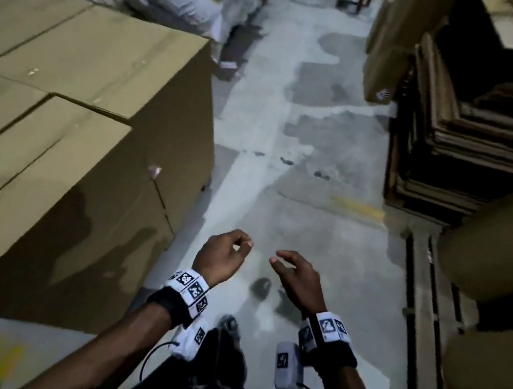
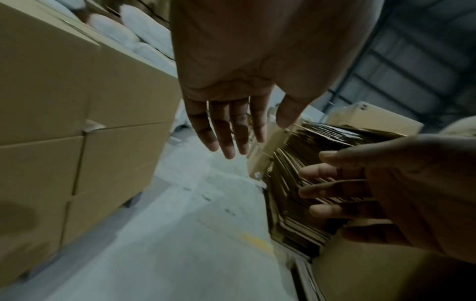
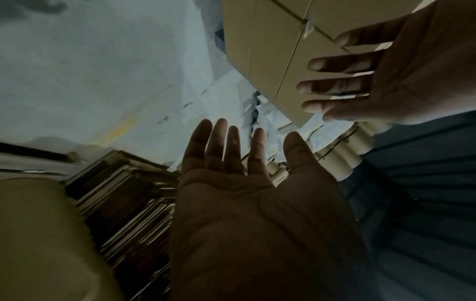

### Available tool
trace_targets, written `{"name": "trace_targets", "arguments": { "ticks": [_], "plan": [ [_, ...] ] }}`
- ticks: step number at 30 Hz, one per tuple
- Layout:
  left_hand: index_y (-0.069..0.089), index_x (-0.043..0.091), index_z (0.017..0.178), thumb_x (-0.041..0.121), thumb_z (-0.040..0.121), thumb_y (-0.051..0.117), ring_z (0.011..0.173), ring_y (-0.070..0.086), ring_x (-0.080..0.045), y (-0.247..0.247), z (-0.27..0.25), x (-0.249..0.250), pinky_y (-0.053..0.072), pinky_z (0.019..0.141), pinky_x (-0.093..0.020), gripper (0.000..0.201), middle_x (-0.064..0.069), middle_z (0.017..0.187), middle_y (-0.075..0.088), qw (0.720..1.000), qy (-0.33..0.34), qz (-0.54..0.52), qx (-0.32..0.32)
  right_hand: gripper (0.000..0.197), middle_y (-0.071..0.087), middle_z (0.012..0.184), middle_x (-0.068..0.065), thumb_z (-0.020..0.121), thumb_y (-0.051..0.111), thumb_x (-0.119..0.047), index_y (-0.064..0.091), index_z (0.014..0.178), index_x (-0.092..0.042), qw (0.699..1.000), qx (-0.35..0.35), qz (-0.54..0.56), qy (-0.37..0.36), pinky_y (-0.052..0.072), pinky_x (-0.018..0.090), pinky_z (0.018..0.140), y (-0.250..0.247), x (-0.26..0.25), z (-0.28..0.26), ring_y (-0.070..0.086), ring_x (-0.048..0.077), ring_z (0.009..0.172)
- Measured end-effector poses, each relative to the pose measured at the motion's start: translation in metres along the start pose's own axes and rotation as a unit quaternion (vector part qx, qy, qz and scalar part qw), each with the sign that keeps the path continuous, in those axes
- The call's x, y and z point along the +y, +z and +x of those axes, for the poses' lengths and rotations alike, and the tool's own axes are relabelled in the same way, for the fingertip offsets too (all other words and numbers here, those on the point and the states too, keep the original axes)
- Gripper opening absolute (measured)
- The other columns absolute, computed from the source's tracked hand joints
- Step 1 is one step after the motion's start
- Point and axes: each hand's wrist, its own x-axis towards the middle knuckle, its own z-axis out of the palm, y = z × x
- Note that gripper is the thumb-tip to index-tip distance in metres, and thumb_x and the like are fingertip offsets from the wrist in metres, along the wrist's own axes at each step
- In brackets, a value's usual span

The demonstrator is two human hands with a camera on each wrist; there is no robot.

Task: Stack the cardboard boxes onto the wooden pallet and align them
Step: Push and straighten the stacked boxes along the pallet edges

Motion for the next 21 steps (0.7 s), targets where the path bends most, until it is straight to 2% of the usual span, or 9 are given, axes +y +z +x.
{"name": "trace_targets", "arguments": {
  "ticks": [4,8,12,15,18,19,21],
  "plan": [
    [0.073,0.027,0.110,0.047,0.094,0.061,0.093,0.071,-0.016,-0.016,0.050,-0.012,0.057,0.090,-0.037,0.029,0.008,0.110,0.076,0.995,-0.050,-0.025,0.082,0.026,0.072,0.119,-0.002,0.094,0.072,-0.040,0.074,0.116,-0.027,0.995,-0.067,-0.070,-0.038,0.039,0.022,0.088,0.005,-0.034,0.080,0.067,0.014,0.108],
    [0.073,0.019,0.121,0.036,0.098,0.065,0.105,0.069,-0.025,-0.051,0.088,-0.029,0.050,0.092,-0.030,0.029,-0.002,0.119,0.074,0.982,-0.116,-0.011,0.146,0.029,0.071,0.127,0.000,0.093,0.073,-0.043,0.073,0.117,-0.027,0.980,-0.149,-0.116,-0.061,0.042,0.023,0.095,0.032,-0.070,0.144,0.067,0.017,0.113],
    [0.069,0.012,0.127,0.035,0.102,0.059,0.117,0.063,-0.035,-0.097,0.118,-0.048,0.044,0.097,-0.036,0.036,-0.013,0.126,0.070,0.964,-0.165,0.012,0.207,0.029,0.070,0.129,-0.001,0.094,0.073,-0.041,0.073,0.118,-0.025,0.954,-0.241,-0.154,-0.087,0.041,0.020,0.096,0.073,-0.112,0.202,0.065,0.015,0.119],
    [0.065,0.013,0.131,0.033,0.103,0.060,0.126,0.058,-0.036,-0.127,0.128,-0.068,0.044,0.101,-0.041,0.035,-0.013,0.138,0.063,0.946,-0.200,0.062,0.247,0.031,0.072,0.126,0.001,0.094,0.073,-0.040,0.074,0.119,-0.022,0.939,-0.299,-0.149,-0.086,0.046,0.029,0.105,0.108,-0.135,0.225,0.065,0.018,0.118],
    [0.054,0.020,0.143,0.046,0.102,0.055,0.135,0.050,-0.033,-0.154,0.138,-0.092,0.044,0.109,-0.048,0.049,-0.009,0.150,0.053,0.926,-0.224,0.132,0.274,0.031,0.072,0.121,-0.002,0.094,0.071,-0.040,0.074,0.119,-0.022,0.917,-0.363,-0.146,-0.076,0.046,0.025,0.094,0.151,-0.164,0.243,0.063,0.015,0.111],
    [0.052,0.021,0.145,0.046,0.102,0.054,0.136,0.049,-0.032,-0.162,0.143,-0.098,0.044,0.110,-0.050,0.050,-0.008,0.151,0.052,0.919,-0.227,0.147,0.286,0.031,0.072,0.119,-0.002,0.093,0.072,-0.041,0.075,0.117,-0.023,0.911,-0.382,-0.139,-0.064,0.047,0.027,0.093,0.168,-0.174,0.248,0.063,0.017,0.110],
    [0.047,0.019,0.150,0.043,0.101,0.057,0.138,0.046,-0.034,-0.181,0.156,-0.107,0.042,0.111,-0.051,0.055,-0.011,0.153,0.048,0.908,-0.226,0.173,0.309,0.033,0.071,0.120,0.002,0.087,0.072,-0.047,0.075,0.113,-0.027,0.905,-0.412,-0.104,-0.003,0.054,0.038,0.096,0.201,-0.192,0.261,0.066,0.023,0.112]
  ]
}}
